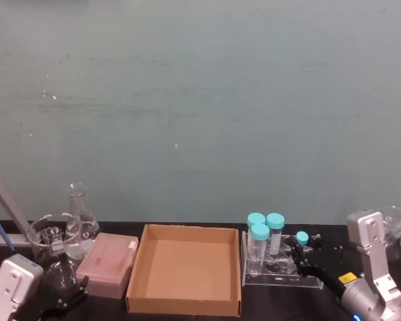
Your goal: Use the right hand to move the test tube from the test tube rack into the box.
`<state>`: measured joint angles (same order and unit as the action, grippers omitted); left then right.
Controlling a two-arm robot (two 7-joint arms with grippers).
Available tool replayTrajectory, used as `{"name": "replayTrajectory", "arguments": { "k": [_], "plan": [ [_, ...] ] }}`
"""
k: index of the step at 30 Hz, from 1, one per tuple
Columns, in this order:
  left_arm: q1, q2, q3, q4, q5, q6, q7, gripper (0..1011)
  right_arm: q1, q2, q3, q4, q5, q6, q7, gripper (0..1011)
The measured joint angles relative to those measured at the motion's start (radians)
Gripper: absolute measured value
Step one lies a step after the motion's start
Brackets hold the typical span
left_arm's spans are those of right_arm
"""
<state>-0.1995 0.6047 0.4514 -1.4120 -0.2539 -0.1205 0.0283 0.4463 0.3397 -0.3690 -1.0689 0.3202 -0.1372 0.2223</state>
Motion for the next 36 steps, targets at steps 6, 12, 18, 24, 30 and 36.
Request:
{"name": "replayTrajectory", "arguments": {
  "k": [6, 12, 18, 24, 30, 36],
  "plan": [
    [0.000, 0.000, 0.000, 0.000, 0.000, 0.000, 0.000, 1000, -0.004, -0.004, 0.016, -0.018, -0.013, -0.009, 0.007, 267],
    [0.000, 0.000, 0.000, 0.000, 0.000, 0.000, 0.000, 1000, -0.013, 0.002, 0.045, -0.072, -0.012, -0.004, 0.020, 267],
    [0.000, 0.000, 0.000, 0.000, 0.000, 0.000, 0.000, 1000, -0.038, 0.024, 0.087, -0.194, 0.009, 0.027, 0.038, 267],
    [0.000, 0.000, 0.000, 0.000, 0.000, 0.000, 0.000, 1000, -0.017, 0.029, 0.111, -0.283, 0.018, 0.034, 0.075, 267],
    [0.000, 0.000, 0.000, 0.000, 0.000, 0.000, 0.000, 1000, 0.061, -0.010, 0.096, -0.293, 0.022, 0.050, 0.129, 267],
    [0.000, 0.000, 0.000, 0.000, 0.000, 0.000, 0.000, 1000, 0.131, -0.065, 0.061, -0.270, 0.026, 0.084, 0.163, 267]
  ]
}}
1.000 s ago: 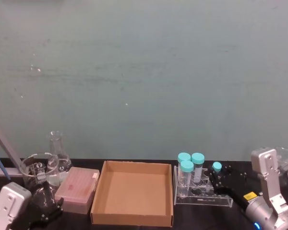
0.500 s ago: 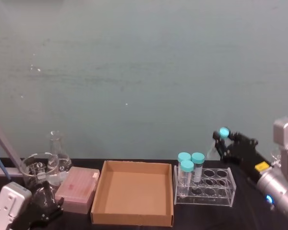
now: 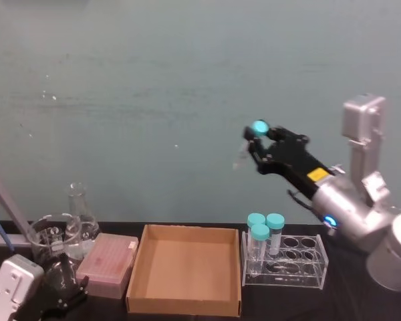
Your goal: Use the right hand to move the test tube from the test tube rack into the box.
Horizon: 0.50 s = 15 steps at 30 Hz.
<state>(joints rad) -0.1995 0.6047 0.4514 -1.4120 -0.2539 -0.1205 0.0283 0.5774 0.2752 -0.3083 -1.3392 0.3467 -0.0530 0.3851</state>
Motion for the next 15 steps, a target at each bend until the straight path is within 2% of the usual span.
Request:
{"name": "replayTrajectory", "arguments": {
  "k": [6, 10, 15],
  "plan": [
    [0.000, 0.000, 0.000, 0.000, 0.000, 0.000, 0.000, 1000, 0.071, -0.072, -0.053, 0.095, 0.008, 0.082, 0.008, 267],
    [0.000, 0.000, 0.000, 0.000, 0.000, 0.000, 0.000, 1000, 0.121, -0.126, -0.087, 0.209, 0.012, 0.145, 0.002, 268],
    [0.000, 0.000, 0.000, 0.000, 0.000, 0.000, 0.000, 1000, 0.167, -0.172, -0.112, 0.324, -0.004, 0.166, -0.013, 267]
  ]
}}
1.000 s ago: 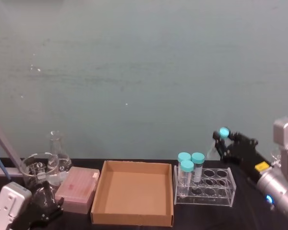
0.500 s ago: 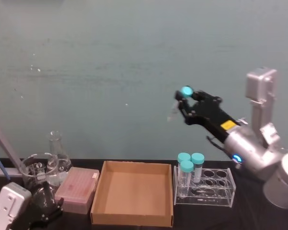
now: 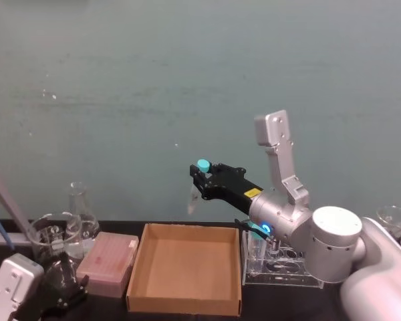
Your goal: Use the right hand to move the test tube from the test tube rack into the box.
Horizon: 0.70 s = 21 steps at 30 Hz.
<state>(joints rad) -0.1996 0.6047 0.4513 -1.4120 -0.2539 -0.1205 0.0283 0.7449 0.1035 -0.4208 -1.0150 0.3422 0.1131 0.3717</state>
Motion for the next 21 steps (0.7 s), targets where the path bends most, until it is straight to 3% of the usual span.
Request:
{"name": "replayTrajectory", "arguments": {
  "k": [3, 9, 21],
  "plan": [
    [0.000, 0.000, 0.000, 0.000, 0.000, 0.000, 0.000, 1000, 0.028, -0.030, -0.008, 0.075, -0.010, -0.003, -0.005, 267],
    [0.000, 0.000, 0.000, 0.000, 0.000, 0.000, 0.000, 1000, 0.052, -0.063, -0.015, 0.155, -0.030, -0.013, -0.005, 267],
    [0.000, 0.000, 0.000, 0.000, 0.000, 0.000, 0.000, 1000, 0.051, -0.072, -0.015, 0.188, -0.053, -0.007, -0.010, 267]
  ]
}}
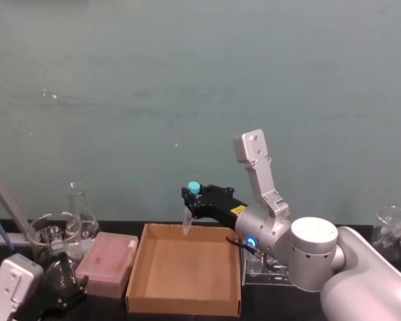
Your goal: Use the right hand to move the test tube from the test tube rack into the box.
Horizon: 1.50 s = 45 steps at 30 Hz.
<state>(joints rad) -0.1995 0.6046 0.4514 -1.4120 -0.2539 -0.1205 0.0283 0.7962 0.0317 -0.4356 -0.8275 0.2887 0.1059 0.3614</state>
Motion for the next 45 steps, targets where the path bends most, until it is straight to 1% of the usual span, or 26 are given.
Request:
{"name": "replayTrajectory", "arguments": {
  "k": [4, 6, 7, 8, 10, 11, 12, 13, 14, 15, 17, 19, 20, 21, 22, 26, 27, 28, 30, 33, 36, 39, 41, 42, 44, 45],
  "plan": [
    [0.000, 0.000, 0.000, 0.000, 0.000, 0.000, 0.000, 1000, 0.000, 0.000, 0.000, -0.002, 0.001, 0.000, 0.000, 267],
    [0.000, 0.000, 0.000, 0.000, 0.000, 0.000, 0.000, 1000, 0.000, 0.000, 0.000, -0.002, 0.001, 0.000, 0.000, 298],
    [0.000, 0.000, 0.000, 0.000, 0.000, 0.000, 0.000, 1000, 0.000, 0.001, 0.000, -0.002, 0.001, 0.001, 0.001, 329],
    [0.000, 0.000, 0.000, 0.000, 0.000, 0.000, 0.000, 1000, 0.000, 0.001, -0.001, -0.003, 0.001, 0.001, 0.001, 329],
    [0.000, 0.000, 0.000, 0.000, 0.000, 0.000, 0.000, 1000, 0.000, 0.001, -0.001, -0.003, 0.001, 0.001, 0.001, 417],
    [0.000, 0.000, 0.000, 0.000, 0.000, 0.000, 0.000, 1000, 0.000, 0.001, -0.001, -0.004, 0.001, 0.001, 0.001, 436],
    [0.000, 0.000, 0.000, 0.000, 0.000, 0.000, 0.000, 1000, 0.000, 0.001, -0.001, -0.004, 0.002, 0.001, 0.001, 478],
    [0.000, 0.000, 0.000, 0.000, 0.000, 0.000, 0.000, 1000, 0.000, 0.001, -0.001, -0.004, 0.002, 0.001, 0.001, 490],
    [0.000, 0.000, 0.000, 0.000, 0.000, 0.000, 0.000, 1000, 0.000, 0.001, -0.001, -0.005, 0.002, 0.001, 0.001, 534],
    [0.000, 0.000, 0.000, 0.000, 0.000, 0.000, 0.000, 1000, 0.000, 0.001, -0.001, -0.005, 0.002, 0.001, 0.001, 548],
    [0.000, 0.000, 0.000, 0.000, 0.000, 0.000, 0.000, 1000, 0.000, 0.001, -0.001, -0.005, 0.003, 0.001, 0.001, 632],
    [0.000, 0.000, 0.000, 0.000, 0.000, 0.000, 0.000, 1000, 0.000, 0.001, -0.001, -0.005, 0.003, 0.001, 0.001, 679],
    [0.000, 0.000, 0.000, 0.000, 0.000, 0.000, 0.000, 1000, 0.000, 0.001, -0.001, -0.005, 0.003, 0.001, 0.001, 735],
    [0.000, 0.000, 0.000, 0.000, 0.000, 0.000, 0.000, 1000, 0.000, 0.001, -0.001, -0.005, 0.003, 0.001, 0.001, 755],
    [0.000, 0.000, 0.000, 0.000, 0.000, 0.000, 0.000, 1000, 0.000, 0.001, -0.001, -0.006, 0.003, 0.001, 0.001, 810],
    [0.000, 0.000, 0.000, 0.000, 0.000, 0.000, 0.000, 1000, 0.000, 0.001, -0.001, -0.006, 0.004, 0.001, 0.001, 873],
    [0.000, 0.000, 0.000, 0.000, 0.000, 0.000, 0.000, 1000, 0.000, 0.001, -0.001, -0.006, 0.004, 0.001, 0.001, 929],
    [0.000, 0.000, 0.000, 0.000, 0.000, 0.000, 0.000, 1000, 0.000, 0.001, -0.001, -0.006, 0.004, 0.001, 0.001, 942],
    [0.000, 0.000, 0.000, 0.000, 0.000, 0.000, 0.000, 1000, 0.000, 0.001, -0.001, -0.007, 0.004, 0.001, 0.001, 1002],
    [0.000, 0.000, 0.000, 0.000, 0.000, 0.000, 0.000, 1000, 0.000, 0.001, -0.001, -0.007, 0.004, 0.001, 0.001, 1000],
    [0.000, 0.000, 0.000, 0.000, 0.000, 0.000, 0.000, 1000, -0.019, 0.009, 0.004, -0.042, 0.004, -0.002, 0.005, 1000],
    [0.000, 0.000, 0.000, 0.000, 0.000, 0.000, 0.000, 1000, -0.059, 0.032, 0.020, -0.128, 0.004, -0.015, 0.003, 1002],
    [0.000, 0.000, 0.000, 0.000, 0.000, 0.000, 0.000, 1000, -0.077, 0.043, 0.030, -0.171, 0.005, -0.023, -0.005, 1000],
    [0.000, 0.000, 0.000, 0.000, 0.000, 0.000, 0.000, 1000, -0.096, 0.053, 0.041, -0.213, 0.007, -0.033, -0.014, 1000],
    [0.000, 0.000, 0.000, 0.000, 0.000, 0.000, 0.000, 1000, -0.116, 0.064, 0.053, -0.253, 0.008, -0.045, -0.025, 1002],
    [0.000, 0.000, 0.000, 0.000, 0.000, 0.000, 0.000, 1000, -0.139, 0.077, 0.068, -0.296, 0.009, -0.058, -0.036, 1002]
  ]
}}
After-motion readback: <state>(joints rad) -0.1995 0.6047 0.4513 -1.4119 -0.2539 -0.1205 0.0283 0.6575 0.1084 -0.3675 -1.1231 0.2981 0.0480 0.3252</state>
